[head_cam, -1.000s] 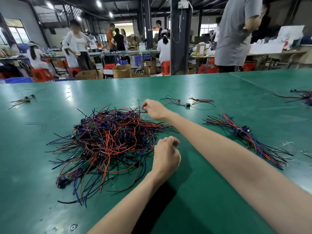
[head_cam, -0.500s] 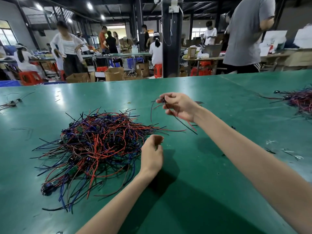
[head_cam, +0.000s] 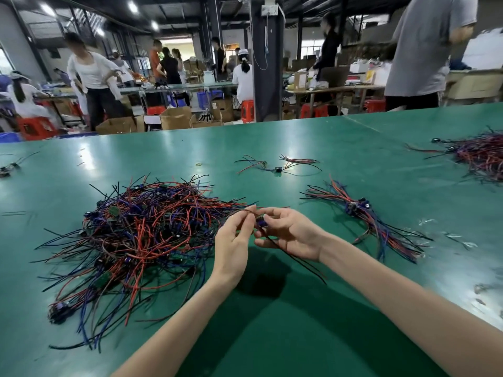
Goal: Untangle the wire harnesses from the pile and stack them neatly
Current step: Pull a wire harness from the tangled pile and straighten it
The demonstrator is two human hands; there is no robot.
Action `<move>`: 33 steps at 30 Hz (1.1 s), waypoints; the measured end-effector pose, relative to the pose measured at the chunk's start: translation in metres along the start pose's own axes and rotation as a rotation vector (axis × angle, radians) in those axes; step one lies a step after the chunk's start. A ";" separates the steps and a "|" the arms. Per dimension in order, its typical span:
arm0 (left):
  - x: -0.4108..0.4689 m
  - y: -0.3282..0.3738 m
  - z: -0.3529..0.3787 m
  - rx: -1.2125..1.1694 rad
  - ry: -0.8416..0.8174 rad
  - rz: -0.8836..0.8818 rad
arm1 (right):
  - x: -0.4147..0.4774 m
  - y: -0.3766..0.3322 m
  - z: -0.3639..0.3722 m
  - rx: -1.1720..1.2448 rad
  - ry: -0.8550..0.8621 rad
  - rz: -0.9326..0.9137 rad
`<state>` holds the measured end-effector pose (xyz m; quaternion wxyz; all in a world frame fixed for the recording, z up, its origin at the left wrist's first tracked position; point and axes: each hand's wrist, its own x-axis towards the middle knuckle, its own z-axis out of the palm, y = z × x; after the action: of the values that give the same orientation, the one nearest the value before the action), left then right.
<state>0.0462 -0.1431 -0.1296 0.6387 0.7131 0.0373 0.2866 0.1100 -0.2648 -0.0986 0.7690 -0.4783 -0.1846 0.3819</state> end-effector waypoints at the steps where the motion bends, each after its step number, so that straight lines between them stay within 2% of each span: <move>1: 0.000 0.000 0.000 -0.012 0.003 0.003 | -0.001 0.001 -0.002 -0.009 0.004 -0.001; 12: -0.001 0.000 -0.003 -0.058 0.057 -0.078 | -0.006 -0.012 -0.010 -0.289 -0.063 0.121; 14: -0.001 -0.001 -0.001 -0.059 0.064 -0.085 | 0.003 -0.026 -0.012 -0.333 -0.017 0.152; 16: -0.001 -0.003 0.002 -0.069 0.064 -0.108 | 0.022 -0.049 -0.016 -0.417 0.111 0.165; 17: -0.001 -0.005 0.003 -0.055 0.053 -0.113 | 0.037 -0.061 -0.019 -0.394 0.201 0.155; 19: -0.003 -0.008 0.003 -0.027 0.031 -0.123 | 0.067 -0.083 -0.026 -0.109 0.340 0.097; 22: -0.004 -0.010 0.002 -0.039 0.024 -0.145 | 0.109 -0.102 -0.042 0.274 0.468 -0.128; 24: -0.004 -0.009 0.004 -0.051 0.016 -0.161 | 0.126 -0.102 -0.053 0.296 0.488 -0.213; 25: -0.004 -0.009 0.005 -0.061 0.011 -0.172 | 0.130 -0.097 -0.059 0.278 0.499 -0.197; 27: -0.004 -0.009 0.006 -0.074 0.001 -0.186 | 0.138 -0.084 -0.070 0.179 0.501 -0.084; 29: -0.001 -0.008 0.005 -0.062 -0.011 -0.186 | 0.142 -0.069 -0.072 -0.034 0.529 0.009; 31: 0.003 -0.008 0.003 -0.044 -0.015 -0.183 | 0.148 -0.056 -0.064 -0.397 0.648 0.018; 33: 0.005 -0.009 0.000 -0.036 -0.013 -0.184 | 0.152 -0.042 -0.053 -0.870 0.761 -0.030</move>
<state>0.0538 -0.1394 -0.1364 0.6754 0.6968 0.0932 0.2230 0.2591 -0.1906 -0.0992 0.5190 -0.8516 -0.0419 0.0612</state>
